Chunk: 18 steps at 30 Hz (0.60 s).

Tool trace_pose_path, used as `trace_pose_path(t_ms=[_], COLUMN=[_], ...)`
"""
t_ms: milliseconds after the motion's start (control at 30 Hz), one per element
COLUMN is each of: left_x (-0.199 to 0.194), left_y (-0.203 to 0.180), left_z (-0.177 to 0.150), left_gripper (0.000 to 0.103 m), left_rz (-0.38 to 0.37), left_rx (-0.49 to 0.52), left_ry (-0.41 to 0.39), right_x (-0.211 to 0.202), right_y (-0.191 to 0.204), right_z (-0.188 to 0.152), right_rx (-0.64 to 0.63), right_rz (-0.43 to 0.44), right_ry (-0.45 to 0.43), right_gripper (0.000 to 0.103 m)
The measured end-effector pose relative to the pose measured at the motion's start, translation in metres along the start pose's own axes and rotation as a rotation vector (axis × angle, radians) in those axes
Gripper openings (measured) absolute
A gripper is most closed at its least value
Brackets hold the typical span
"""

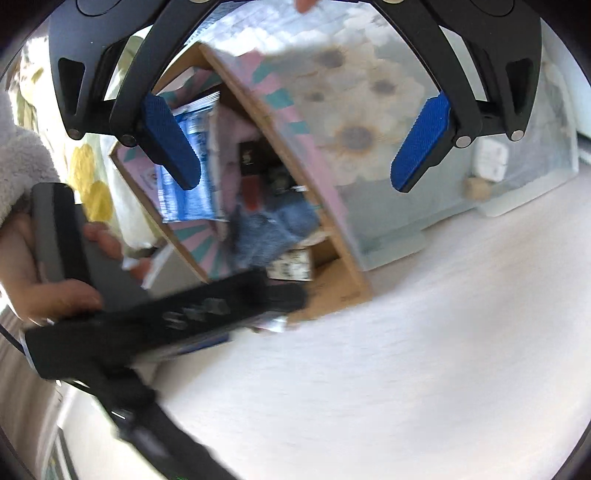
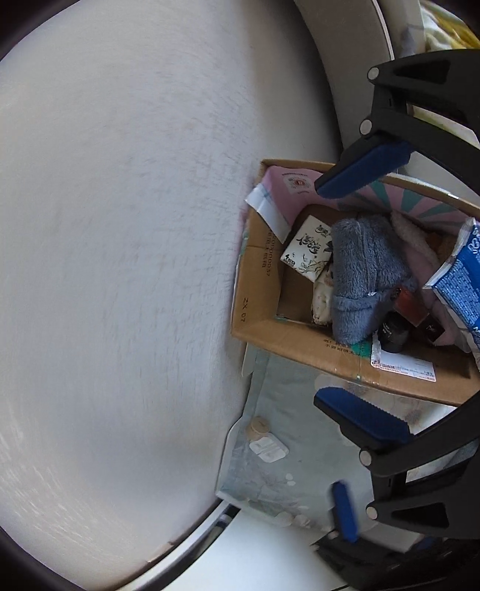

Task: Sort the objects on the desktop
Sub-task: 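Move both open tools back over the tray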

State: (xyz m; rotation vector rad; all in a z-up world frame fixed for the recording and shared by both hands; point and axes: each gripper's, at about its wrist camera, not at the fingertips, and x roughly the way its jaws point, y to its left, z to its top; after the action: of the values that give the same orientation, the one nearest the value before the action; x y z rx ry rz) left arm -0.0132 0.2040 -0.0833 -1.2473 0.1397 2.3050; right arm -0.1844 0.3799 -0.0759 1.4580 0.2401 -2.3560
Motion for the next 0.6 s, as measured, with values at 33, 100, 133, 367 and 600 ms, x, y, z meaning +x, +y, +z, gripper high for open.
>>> trace_pose_path(t_ms=[33, 100, 133, 367, 600], left_x=[-0.005, -0.016, -0.02, -0.064, -0.067], left_y=[0.009, 0.03, 0.04, 0.121, 0.197], left_z=[-0.002, -0.007, -0.009, -0.038, -0.078], left_gripper=[0.103, 0.103, 0.103, 0.103, 0.103], left_rz=[0.002, 0.021, 0.034, 0.193, 0.274], left_rx=[-0.016, -0.06, -0.078, -0.208, -0.313], left_ry=[-0.002, -0.019, -0.026, -0.081, -0.041], right_x=[-0.004, -0.013, -0.015, -0.033, -0.007], right_y=[0.007, 0.023, 0.03, 0.088, 0.14], right_z=[0.001, 0.003, 0.003, 0.003, -0.003], right_rx=[-0.017, -0.058, -0.073, -0.154, -0.179], right_rz=[-0.013, -0.024, -0.028, -0.048, 0.025], right_ry=[-0.015, -0.055, -0.066, -0.187, -0.164], right_gripper=[0.102, 0.102, 0.102, 0.102, 0.102])
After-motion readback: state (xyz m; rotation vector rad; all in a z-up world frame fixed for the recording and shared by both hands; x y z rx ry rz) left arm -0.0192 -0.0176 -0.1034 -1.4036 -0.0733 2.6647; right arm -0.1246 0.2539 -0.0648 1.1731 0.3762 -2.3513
